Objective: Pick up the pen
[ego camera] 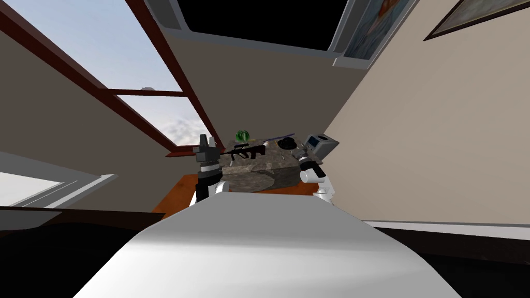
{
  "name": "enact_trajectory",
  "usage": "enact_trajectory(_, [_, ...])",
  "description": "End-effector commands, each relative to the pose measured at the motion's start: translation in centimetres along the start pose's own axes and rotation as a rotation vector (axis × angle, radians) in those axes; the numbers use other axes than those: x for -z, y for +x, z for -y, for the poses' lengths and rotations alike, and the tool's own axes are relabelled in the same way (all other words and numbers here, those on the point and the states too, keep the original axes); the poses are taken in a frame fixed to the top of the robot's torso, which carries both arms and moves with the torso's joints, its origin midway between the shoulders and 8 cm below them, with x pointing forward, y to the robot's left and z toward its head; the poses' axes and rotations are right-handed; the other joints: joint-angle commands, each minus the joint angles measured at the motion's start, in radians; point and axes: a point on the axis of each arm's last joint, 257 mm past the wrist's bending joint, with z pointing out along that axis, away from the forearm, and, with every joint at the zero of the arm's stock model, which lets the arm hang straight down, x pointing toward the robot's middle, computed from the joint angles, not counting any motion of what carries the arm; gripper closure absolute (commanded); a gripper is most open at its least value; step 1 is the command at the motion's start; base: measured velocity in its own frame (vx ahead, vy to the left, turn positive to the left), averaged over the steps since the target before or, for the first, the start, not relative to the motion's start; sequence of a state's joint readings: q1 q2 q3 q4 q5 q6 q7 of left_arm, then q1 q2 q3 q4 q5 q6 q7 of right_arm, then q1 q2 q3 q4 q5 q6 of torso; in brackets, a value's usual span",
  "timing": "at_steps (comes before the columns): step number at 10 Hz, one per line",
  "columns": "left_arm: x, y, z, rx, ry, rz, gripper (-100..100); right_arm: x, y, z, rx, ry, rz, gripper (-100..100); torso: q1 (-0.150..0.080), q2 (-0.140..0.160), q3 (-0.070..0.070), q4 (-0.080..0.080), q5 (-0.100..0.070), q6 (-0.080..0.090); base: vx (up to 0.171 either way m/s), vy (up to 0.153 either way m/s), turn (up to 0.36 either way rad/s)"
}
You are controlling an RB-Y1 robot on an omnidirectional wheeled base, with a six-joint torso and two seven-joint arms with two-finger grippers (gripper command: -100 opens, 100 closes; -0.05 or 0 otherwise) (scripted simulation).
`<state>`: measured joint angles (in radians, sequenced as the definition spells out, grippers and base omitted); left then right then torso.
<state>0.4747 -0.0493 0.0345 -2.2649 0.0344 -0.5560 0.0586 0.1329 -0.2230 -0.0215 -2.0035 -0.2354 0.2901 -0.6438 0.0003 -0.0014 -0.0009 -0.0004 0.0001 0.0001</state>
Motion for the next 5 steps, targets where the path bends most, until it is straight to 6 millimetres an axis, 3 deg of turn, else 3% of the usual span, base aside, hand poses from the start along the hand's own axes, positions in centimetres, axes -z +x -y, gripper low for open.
enact_trajectory(1, [0.0,0.0,0.0,0.0,0.0,0.0,0,-0.4,-0.8,0.9,-0.05,0.04,0.028,-100,0.0,0.0,0.0,0.0,0.0,0.0,0.017,0.001,0.041])
enact_trajectory(5, [0.0,0.0,0.0,0.0,0.0,0.0,0,-1.5,-2.1,2.6,-0.152,0.118,0.082,-100,0.0,0.0,0.0,0.0,0.0,0.0,0.013,0.001,0.038])
